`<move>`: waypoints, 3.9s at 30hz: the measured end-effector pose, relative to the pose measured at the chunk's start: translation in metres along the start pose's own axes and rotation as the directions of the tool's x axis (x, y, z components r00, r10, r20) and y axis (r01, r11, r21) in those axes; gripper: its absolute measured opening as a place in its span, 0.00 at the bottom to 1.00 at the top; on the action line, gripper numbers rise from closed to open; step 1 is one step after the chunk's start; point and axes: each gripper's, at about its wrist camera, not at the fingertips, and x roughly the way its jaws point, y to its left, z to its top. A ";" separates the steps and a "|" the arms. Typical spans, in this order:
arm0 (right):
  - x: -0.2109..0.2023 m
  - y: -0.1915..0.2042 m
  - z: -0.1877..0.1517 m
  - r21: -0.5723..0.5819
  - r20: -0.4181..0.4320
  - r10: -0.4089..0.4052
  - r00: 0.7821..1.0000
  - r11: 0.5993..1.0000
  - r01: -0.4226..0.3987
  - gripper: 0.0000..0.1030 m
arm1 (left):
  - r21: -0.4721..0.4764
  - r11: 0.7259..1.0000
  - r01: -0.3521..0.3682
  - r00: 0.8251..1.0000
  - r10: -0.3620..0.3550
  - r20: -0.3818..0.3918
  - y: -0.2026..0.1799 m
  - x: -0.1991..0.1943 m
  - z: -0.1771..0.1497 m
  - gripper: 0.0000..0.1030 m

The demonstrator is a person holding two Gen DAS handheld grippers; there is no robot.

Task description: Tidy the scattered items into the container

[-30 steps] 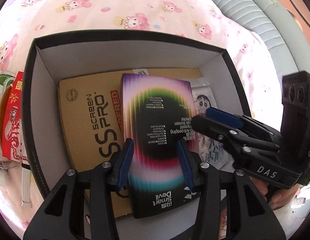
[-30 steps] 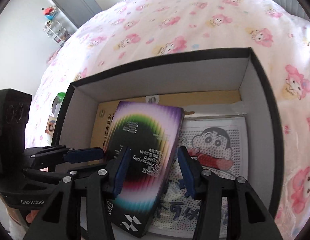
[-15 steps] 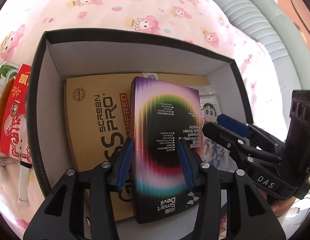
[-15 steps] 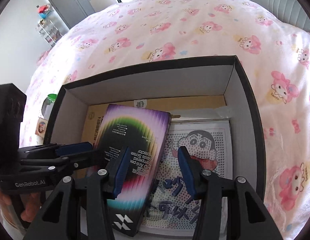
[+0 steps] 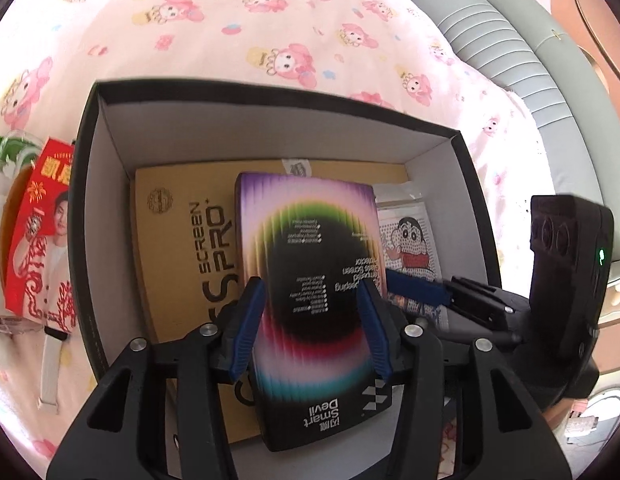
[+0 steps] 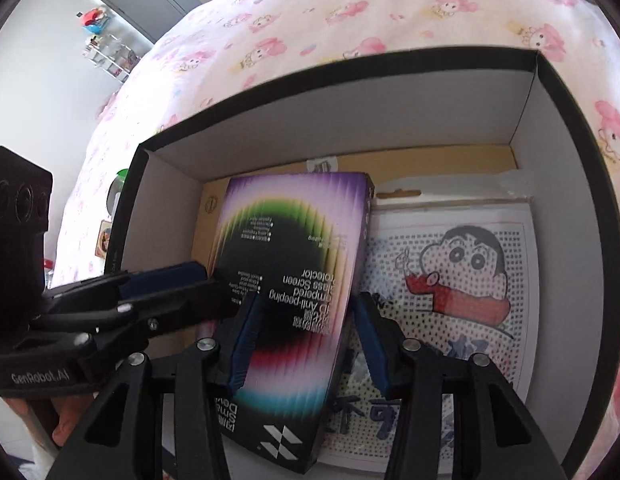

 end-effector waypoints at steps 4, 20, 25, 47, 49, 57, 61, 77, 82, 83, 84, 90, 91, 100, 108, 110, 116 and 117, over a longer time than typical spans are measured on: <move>-0.010 0.012 -0.008 -0.080 0.015 -0.011 1.000 0.997 0.012 0.43 | 0.035 0.999 -0.010 1.000 0.009 0.005 -0.011 -0.006 0.001 0.53; -0.091 -0.010 -0.006 -0.037 0.359 -0.354 0.863 0.919 0.393 0.43 | 0.230 0.973 -0.033 0.999 0.037 -0.016 -0.050 0.000 -0.011 0.53; -0.086 -0.023 0.005 0.072 0.362 -0.317 0.877 0.947 0.312 0.43 | 0.328 0.936 -0.130 0.984 0.162 -0.070 -0.079 0.031 -0.008 0.53; -0.033 -0.012 0.004 0.021 0.122 -0.085 0.989 0.996 0.083 0.44 | 0.116 0.944 -0.308 0.951 0.308 0.015 -0.017 -0.014 0.007 0.52; -0.022 -0.005 0.006 -0.025 0.108 -0.146 0.983 0.989 0.149 0.44 | 0.106 0.945 -0.311 0.950 0.312 0.006 -0.011 -0.013 0.011 0.51; 0.008 0.008 0.006 -0.092 0.017 -0.152 0.988 0.984 0.153 0.44 | 0.035 0.979 -0.201 0.979 0.200 0.027 0.002 -0.011 0.018 0.51; 0.023 0.028 0.011 -0.137 -0.061 -0.047 0.997 0.990 0.038 0.41 | 0.024 0.989 -0.144 0.989 0.143 0.034 0.005 -0.010 0.025 0.51; -0.006 0.000 0.000 -0.070 0.078 -0.184 0.980 0.979 0.189 0.41 | 0.067 0.995 -0.078 0.997 0.079 -0.007 0.002 0.002 0.017 0.51; -0.020 0.001 0.001 -0.067 0.160 -0.264 0.951 0.959 0.277 0.42 | 0.240 0.909 -0.341 0.939 0.343 0.032 -0.023 0.014 0.006 0.54; -0.020 0.000 0.001 -0.064 0.160 -0.261 0.952 0.960 0.274 0.42 | 0.252 0.899 -0.357 0.931 0.363 0.025 -0.024 0.017 0.004 0.54; -0.022 -0.007 0.001 -0.061 0.154 -0.256 0.954 0.962 0.267 0.42 | 0.257 0.892 -0.372 0.925 0.381 0.020 -0.023 0.020 0.003 0.56; -0.015 -0.010 0.005 -0.034 0.108 -0.204 0.973 0.977 0.208 0.42 | 0.238 0.873 -0.425 0.899 0.438 -0.003 -0.007 0.024 0.008 0.53; -0.014 -0.010 0.005 -0.034 0.106 -0.202 0.974 0.978 0.206 0.42 | 0.204 0.899 -0.388 0.916 0.401 -0.021 -0.001 0.020 0.012 0.50; 0.007 -0.003 0.061 -0.146 0.008 -0.185 0.983 0.972 0.184 0.42 | 0.065 0.956 -0.285 0.957 0.288 -0.036 0.020 0.012 0.069 0.37; 0.049 -0.005 0.088 -0.126 -0.054 -0.210 0.976 0.971 0.202 0.42 | 0.034 0.965 -0.260 0.960 0.262 -0.103 0.032 0.037 0.076 0.28; 0.064 -0.011 0.090 -0.116 -0.094 -0.182 0.979 0.978 0.171 0.42 | 0.012 0.974 -0.227 0.968 0.228 -0.102 0.035 0.037 0.073 0.28; 0.051 -0.021 0.079 -0.123 -0.101 -0.117 0.988 0.987 0.105 0.43 | 0.024 0.974 -0.224 0.971 0.226 -0.075 0.034 0.029 0.061 0.28; 0.050 -0.022 0.078 -0.125 -0.094 -0.125 0.988 0.986 0.112 0.43 | 0.023 0.974 -0.225 0.971 0.226 -0.075 0.034 0.028 0.061 0.28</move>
